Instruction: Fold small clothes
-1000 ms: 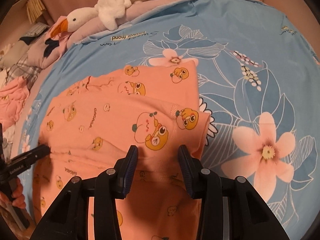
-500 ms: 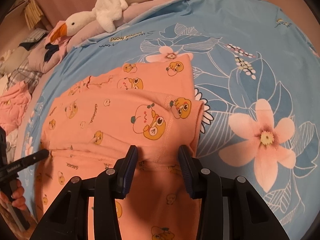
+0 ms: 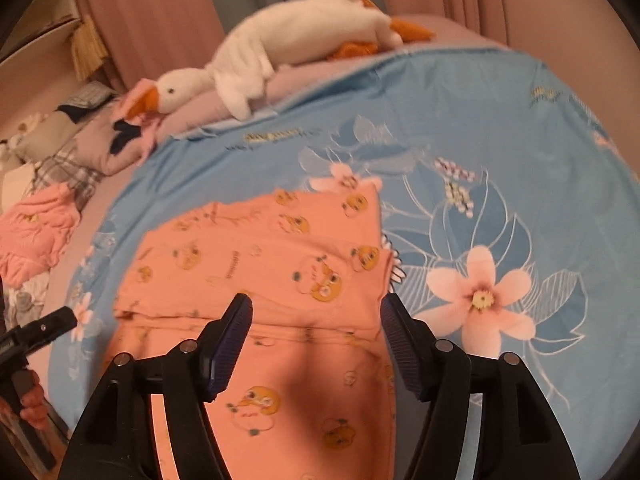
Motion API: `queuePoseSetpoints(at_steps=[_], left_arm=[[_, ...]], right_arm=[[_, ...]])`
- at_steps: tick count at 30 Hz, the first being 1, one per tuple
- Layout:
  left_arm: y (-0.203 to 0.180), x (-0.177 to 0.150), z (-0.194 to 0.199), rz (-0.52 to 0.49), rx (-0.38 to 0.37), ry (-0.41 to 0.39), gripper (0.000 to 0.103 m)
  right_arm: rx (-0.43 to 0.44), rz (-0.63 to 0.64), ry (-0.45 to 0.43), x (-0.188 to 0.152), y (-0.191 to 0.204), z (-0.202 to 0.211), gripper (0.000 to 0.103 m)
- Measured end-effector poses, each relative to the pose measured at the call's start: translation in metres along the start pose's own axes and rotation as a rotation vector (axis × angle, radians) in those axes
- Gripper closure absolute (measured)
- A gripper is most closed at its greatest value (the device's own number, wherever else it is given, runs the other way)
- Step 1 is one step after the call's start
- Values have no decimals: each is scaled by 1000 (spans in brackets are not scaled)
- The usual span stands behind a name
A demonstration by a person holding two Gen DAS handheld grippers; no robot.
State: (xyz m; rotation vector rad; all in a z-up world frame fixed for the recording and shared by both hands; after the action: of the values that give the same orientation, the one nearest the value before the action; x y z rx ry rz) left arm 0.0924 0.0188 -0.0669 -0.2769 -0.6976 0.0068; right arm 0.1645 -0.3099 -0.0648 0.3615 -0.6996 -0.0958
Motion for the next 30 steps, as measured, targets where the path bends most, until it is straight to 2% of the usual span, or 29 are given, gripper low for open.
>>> queuePoseSetpoints(at_steps=[2,4,6,11,22,30], left_arm=[[-1,-1,8,0,1,-19,7],[0,-3,16,-6,19,-30,6],[2,-7,21,-21,45,-29,5],[9,-24,26,-12,47,-10,5],[16,-99,31,25,23,116,9],[17,-157,31,74,-38,244,24]], right_arm=[[6,11,-22,0,5,8,22],[11,21,-40,0,8,13,20],[10,32,-57,-2,11,19,19],[23,34,-64,-9,13,26,19],[24,43,-79,-44,-4,60,19],[-6,27,62,-103,-33,63,19]])
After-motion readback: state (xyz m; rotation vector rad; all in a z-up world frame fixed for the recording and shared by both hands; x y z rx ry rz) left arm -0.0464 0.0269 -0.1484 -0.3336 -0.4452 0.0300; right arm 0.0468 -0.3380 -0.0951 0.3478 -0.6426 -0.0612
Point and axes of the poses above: each gripper's, at about its wrist camera, not at the fingertips, and z roughly against the way its jaws point, y to its left, x to its top, the point moved 4 cm from there along -z, roughly the way its jaws point, and after that the axes turned 14 degrees about -z, right-handed, at the moved point
